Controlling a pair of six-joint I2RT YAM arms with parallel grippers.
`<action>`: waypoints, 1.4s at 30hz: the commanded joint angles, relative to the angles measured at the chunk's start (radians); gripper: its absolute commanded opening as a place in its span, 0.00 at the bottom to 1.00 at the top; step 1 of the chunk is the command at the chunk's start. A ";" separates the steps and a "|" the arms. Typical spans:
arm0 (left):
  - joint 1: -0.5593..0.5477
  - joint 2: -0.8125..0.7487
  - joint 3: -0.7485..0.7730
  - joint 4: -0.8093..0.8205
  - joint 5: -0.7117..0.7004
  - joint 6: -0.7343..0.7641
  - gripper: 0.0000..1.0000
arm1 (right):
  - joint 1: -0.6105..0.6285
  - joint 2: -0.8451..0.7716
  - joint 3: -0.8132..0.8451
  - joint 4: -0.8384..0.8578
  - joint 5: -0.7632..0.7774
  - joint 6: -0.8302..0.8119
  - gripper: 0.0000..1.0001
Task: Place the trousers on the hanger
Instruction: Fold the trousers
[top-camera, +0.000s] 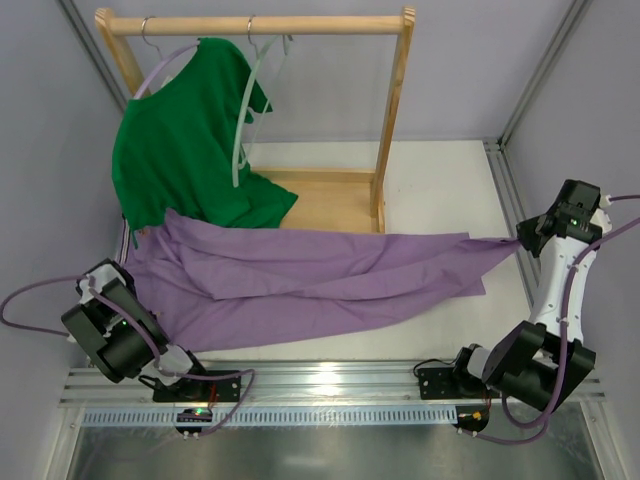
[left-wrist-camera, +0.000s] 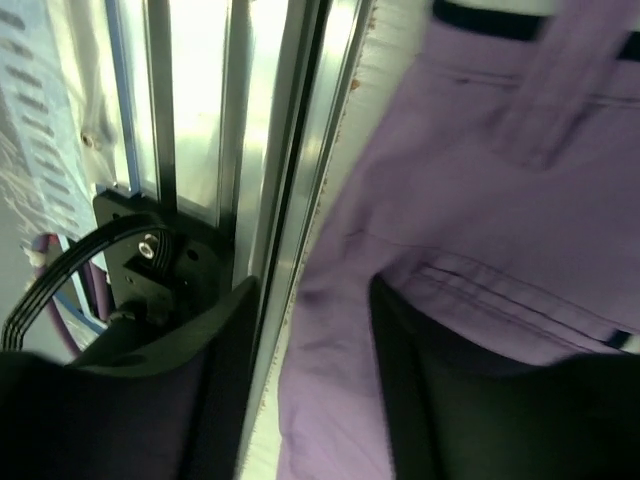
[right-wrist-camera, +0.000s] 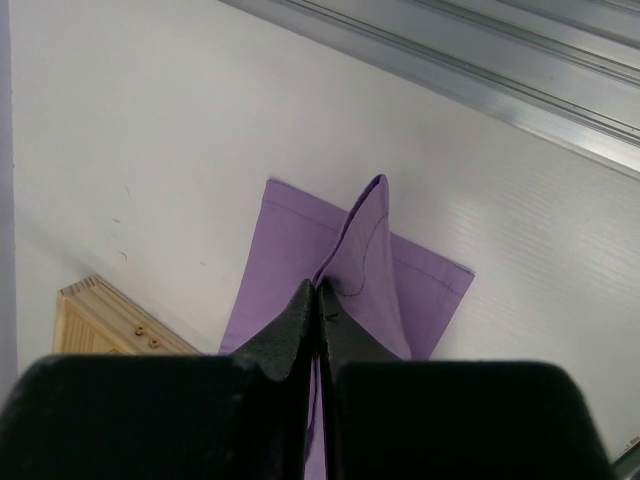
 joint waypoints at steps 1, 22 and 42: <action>0.010 0.044 -0.012 0.061 -0.032 -0.004 0.45 | -0.014 0.020 0.019 0.017 0.044 -0.028 0.04; 0.009 -0.217 0.211 0.058 -0.043 0.176 0.01 | -0.091 0.084 0.128 -0.173 0.228 -0.034 0.04; 0.012 -0.066 0.028 -0.030 0.045 0.000 0.83 | -0.090 0.175 -0.019 0.071 0.038 -0.062 0.09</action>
